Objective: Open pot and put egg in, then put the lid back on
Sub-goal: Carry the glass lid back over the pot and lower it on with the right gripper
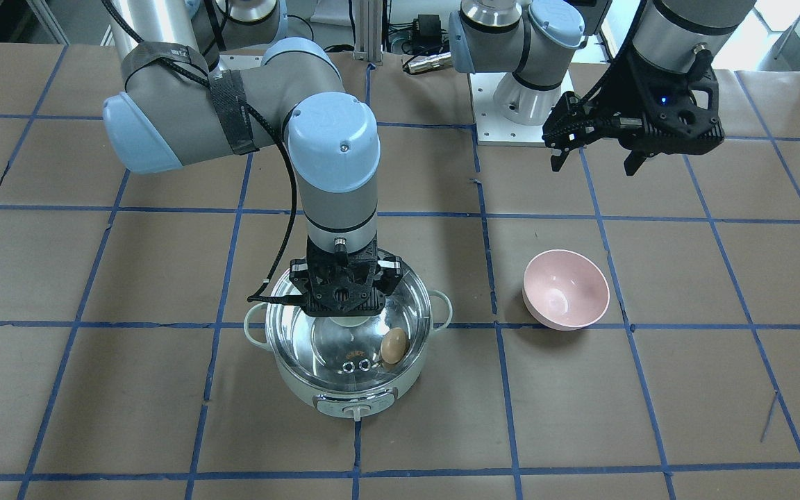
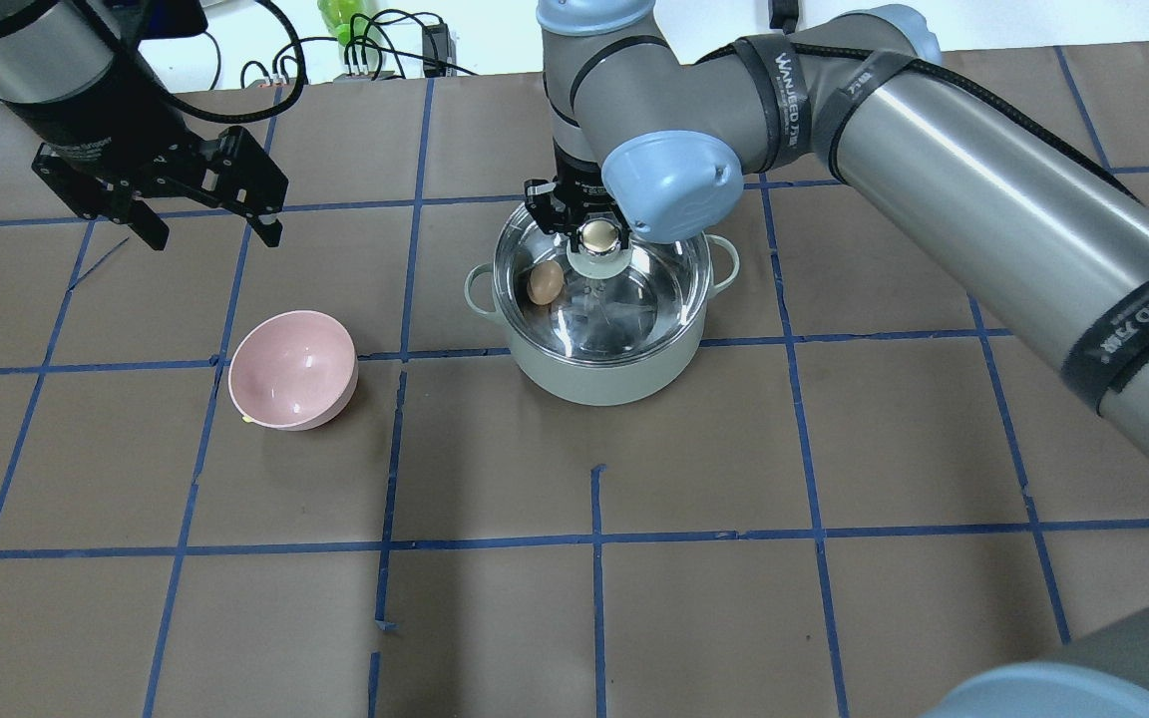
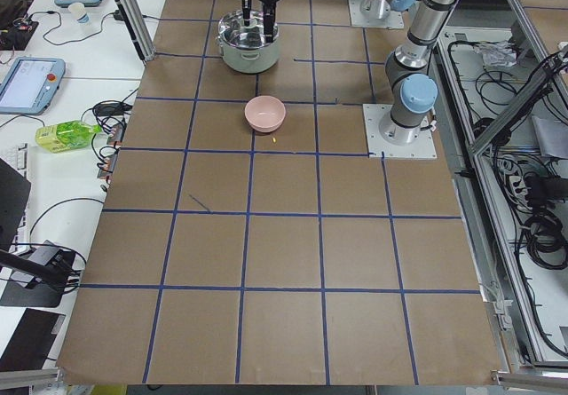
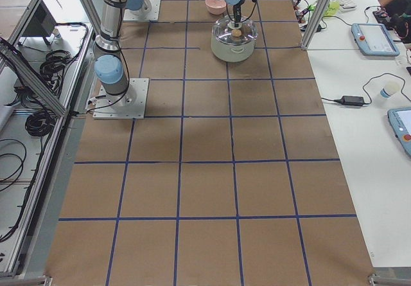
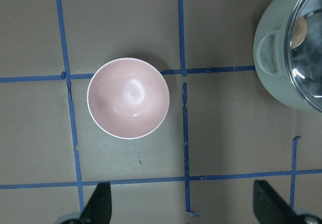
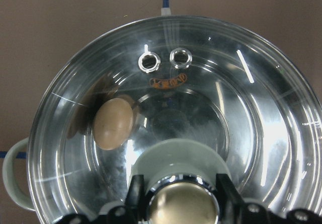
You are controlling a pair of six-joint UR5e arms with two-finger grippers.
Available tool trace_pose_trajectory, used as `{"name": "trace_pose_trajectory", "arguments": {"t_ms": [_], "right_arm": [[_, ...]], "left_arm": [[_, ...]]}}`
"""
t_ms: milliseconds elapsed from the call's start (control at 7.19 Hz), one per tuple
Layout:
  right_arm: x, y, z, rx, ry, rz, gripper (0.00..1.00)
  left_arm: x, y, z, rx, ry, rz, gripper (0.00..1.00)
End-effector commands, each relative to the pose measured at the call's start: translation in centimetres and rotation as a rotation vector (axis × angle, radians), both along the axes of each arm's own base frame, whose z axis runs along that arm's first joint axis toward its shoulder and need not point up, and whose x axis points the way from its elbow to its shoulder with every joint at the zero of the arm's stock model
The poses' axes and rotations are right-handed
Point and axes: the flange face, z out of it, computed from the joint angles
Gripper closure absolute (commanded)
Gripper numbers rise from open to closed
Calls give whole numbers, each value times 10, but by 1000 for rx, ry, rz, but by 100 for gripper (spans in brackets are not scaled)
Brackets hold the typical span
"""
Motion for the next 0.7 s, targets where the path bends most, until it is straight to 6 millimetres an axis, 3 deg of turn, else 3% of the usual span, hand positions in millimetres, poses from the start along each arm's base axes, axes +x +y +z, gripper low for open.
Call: {"name": "trace_pose_trajectory", "arguments": {"t_ms": [0, 139, 278, 556], "right_arm": [[0, 0, 2, -2, -5, -24, 1], [-1, 1, 3, 2, -3, -27, 0], [-2, 4, 19, -20, -10, -27, 0], [-20, 30, 81, -27, -13, -26, 0]], "left_arm": [[0, 0, 0, 0, 0, 0, 0], [-1, 0, 0, -1, 0, -1, 0], [-1, 0, 0, -1, 1, -1, 0], [-1, 0, 0, -1, 0, -1, 0]]}}
